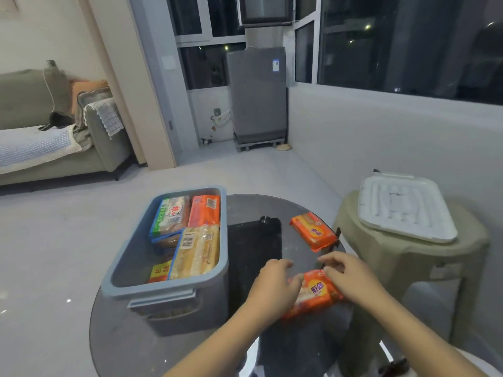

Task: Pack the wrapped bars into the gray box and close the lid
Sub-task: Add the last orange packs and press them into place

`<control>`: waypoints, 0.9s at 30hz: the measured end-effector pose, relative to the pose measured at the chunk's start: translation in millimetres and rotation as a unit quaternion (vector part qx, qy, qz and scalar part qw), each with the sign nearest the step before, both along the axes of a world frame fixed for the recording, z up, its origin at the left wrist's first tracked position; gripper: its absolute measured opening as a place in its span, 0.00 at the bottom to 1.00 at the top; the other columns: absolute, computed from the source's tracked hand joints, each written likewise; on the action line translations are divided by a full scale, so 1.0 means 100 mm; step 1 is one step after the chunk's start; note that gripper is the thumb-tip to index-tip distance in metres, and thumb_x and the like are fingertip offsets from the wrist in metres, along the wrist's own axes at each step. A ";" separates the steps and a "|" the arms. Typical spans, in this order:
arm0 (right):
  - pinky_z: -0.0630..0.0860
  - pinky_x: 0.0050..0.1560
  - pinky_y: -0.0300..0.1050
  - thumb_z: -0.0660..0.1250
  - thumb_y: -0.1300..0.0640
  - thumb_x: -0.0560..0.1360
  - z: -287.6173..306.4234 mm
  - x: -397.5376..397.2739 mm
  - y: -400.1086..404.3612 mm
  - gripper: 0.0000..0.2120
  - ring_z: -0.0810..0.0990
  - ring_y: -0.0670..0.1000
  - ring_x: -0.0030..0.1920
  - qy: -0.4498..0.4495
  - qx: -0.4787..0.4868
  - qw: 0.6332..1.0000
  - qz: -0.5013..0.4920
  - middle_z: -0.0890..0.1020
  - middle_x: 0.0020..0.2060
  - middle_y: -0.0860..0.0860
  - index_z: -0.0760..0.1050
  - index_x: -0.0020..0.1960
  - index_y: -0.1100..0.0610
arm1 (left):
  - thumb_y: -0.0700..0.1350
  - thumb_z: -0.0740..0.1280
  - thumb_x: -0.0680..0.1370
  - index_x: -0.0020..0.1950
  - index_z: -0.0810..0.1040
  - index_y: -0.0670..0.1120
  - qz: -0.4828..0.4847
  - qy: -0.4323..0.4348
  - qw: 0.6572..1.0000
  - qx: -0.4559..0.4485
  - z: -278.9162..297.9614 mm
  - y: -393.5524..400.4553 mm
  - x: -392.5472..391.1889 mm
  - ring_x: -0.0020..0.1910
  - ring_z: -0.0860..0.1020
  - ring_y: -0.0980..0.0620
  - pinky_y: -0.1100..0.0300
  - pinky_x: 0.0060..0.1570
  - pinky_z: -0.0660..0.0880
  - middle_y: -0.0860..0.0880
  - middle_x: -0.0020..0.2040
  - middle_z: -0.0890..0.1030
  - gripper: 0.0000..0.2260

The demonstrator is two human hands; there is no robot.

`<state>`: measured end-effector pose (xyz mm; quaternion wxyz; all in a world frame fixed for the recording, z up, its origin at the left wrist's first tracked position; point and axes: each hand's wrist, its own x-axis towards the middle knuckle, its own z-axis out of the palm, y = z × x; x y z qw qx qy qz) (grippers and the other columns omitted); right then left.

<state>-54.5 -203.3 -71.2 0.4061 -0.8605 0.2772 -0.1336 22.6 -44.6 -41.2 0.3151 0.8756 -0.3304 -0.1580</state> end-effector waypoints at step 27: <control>0.69 0.61 0.53 0.67 0.41 0.70 -0.20 0.85 -0.57 0.29 0.69 0.58 0.63 0.082 -0.112 0.982 -0.130 0.74 0.61 0.57 0.69 0.65 0.56 | 0.64 0.73 0.64 0.62 0.65 0.49 0.036 -0.042 0.988 0.143 -0.28 -0.30 0.32 0.57 0.78 0.47 0.54 0.49 0.75 0.49 0.60 0.77 0.34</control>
